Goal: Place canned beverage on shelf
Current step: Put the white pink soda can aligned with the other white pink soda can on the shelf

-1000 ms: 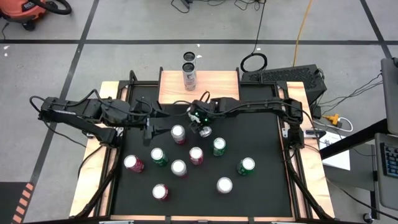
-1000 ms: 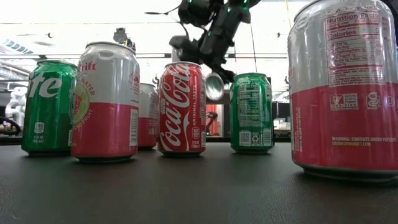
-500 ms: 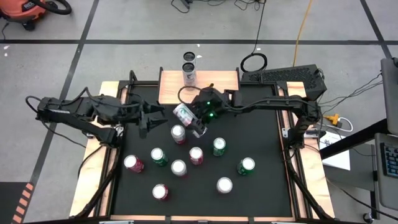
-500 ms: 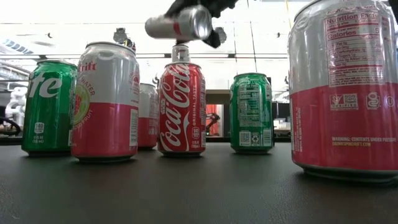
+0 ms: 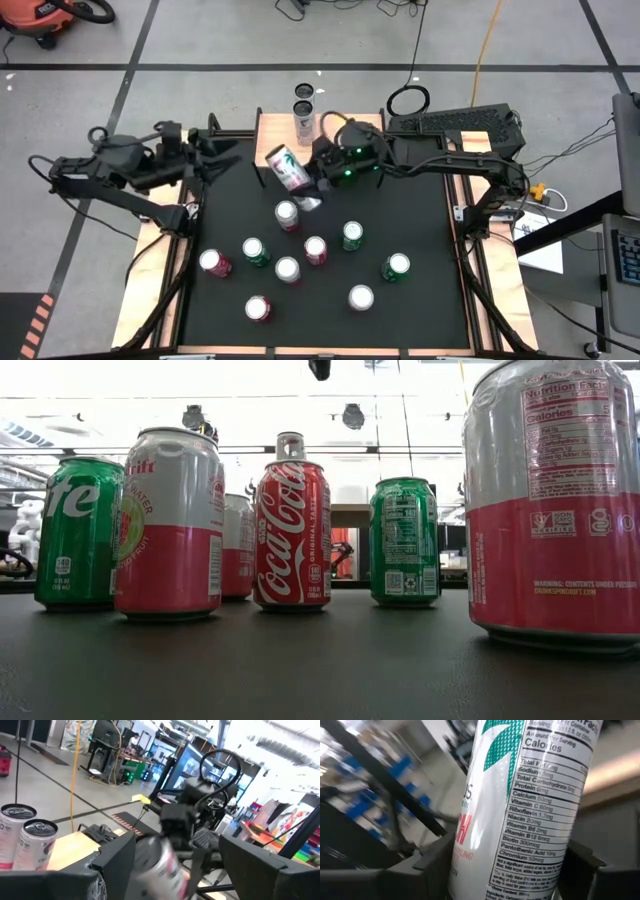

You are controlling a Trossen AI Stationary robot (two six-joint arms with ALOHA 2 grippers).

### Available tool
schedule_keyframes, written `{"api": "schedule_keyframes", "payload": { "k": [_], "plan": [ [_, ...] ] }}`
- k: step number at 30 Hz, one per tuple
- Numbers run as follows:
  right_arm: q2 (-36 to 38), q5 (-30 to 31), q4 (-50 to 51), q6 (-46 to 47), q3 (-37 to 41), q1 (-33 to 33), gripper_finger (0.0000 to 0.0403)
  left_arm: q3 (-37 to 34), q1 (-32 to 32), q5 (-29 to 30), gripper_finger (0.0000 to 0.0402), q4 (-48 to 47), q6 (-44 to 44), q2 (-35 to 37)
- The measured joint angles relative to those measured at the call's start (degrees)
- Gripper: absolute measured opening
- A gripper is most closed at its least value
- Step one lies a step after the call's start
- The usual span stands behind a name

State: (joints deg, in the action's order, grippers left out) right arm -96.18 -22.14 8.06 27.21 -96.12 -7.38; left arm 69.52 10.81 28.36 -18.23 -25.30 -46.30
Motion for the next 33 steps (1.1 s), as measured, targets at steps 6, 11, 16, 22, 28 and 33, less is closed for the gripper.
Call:
{"api": "schedule_keyframes", "payload": {
  "k": [6,11,16,22,28,33],
  "plan": [
    [-0.2,-3.6,-11.0,1.8,0.0,0.0,0.0254,0.0,-2.4,-2.2,0.0286,4.8,0.3,-0.3],
    [-0.1,-3.6,-15.6,-1.2,0.0,0.0,0.0254,0.0,-4.2,-2.6,0.0286,22.1,10.9,-3.3],
    [-0.2,-3.6,-17.4,-5.1,0.0,-0.1,0.0254,0.0,-7.0,2.4,0.0286,27.9,18.2,-4.5],
    [-0.2,-3.2,-17.8,-10.2,0.0,-0.1,0.0254,0.0,-8.6,3.8,0.0286,27.6,23.4,-6.1],
    [0.4,-3.2,-18.1,-13.1,0.0,-0.3,0.0254,0.0,-8.5,1.6,0.0286,28.0,21.9,-7.0],
    [1.0,-3.2,-17.9,-13.1,0.0,-1.2,0.0254,0.0,-8.5,-2.2,0.0286,25.5,15.0,-8.0]
  ]
}}
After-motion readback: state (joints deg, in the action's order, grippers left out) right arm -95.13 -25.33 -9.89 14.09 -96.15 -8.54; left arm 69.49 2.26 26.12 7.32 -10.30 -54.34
